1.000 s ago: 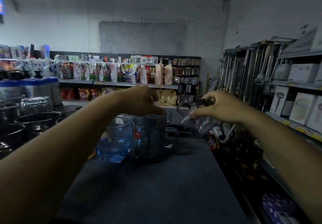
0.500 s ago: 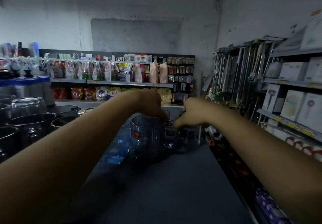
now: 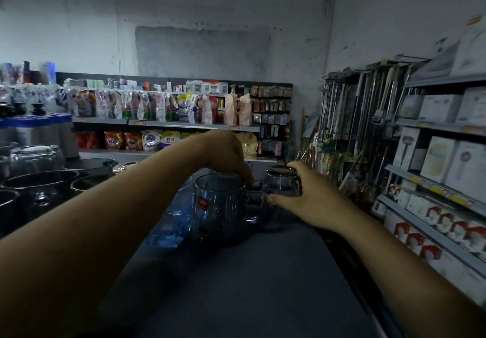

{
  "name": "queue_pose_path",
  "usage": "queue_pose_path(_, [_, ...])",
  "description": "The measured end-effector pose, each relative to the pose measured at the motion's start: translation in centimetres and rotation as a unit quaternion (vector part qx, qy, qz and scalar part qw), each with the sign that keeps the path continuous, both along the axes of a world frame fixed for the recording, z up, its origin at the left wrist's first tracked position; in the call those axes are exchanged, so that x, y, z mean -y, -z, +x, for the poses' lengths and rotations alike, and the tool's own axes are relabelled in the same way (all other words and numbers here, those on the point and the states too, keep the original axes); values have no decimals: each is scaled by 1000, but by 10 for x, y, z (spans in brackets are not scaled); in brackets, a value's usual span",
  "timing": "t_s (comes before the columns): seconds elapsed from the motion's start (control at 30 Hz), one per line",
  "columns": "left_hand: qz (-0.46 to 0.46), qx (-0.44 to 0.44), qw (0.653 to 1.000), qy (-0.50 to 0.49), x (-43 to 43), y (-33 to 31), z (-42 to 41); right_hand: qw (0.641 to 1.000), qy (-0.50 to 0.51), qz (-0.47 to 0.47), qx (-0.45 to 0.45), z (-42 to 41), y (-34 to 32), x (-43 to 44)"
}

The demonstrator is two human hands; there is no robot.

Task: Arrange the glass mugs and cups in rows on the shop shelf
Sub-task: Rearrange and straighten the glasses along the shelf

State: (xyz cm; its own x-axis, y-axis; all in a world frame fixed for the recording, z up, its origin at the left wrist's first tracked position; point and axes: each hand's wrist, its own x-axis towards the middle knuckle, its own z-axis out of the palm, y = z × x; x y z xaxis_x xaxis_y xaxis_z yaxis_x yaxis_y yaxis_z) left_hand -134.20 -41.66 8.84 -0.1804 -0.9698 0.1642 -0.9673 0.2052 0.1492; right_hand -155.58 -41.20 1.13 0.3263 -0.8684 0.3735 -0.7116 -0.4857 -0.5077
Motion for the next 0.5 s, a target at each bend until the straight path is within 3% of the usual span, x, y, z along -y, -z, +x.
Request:
queue_pose_path(0.17, [-85,-108,990,-22,-6,-10,4,998,-2,41,-41,-6,-21,-3])
queue_pose_path(0.27, [-132,-166,977,-27,-24,-25,7,999,4,-17,-36,-2,-29,-6])
queue_pose_path(0.37, [-150,-292,944,-14,-46,-40,14,992,-38,-72,94,11,-42,-12])
queue_pose_path(0.5, [-96,-451,886,44,-74,-47,21,941,-119,72,308,31,-59,-18])
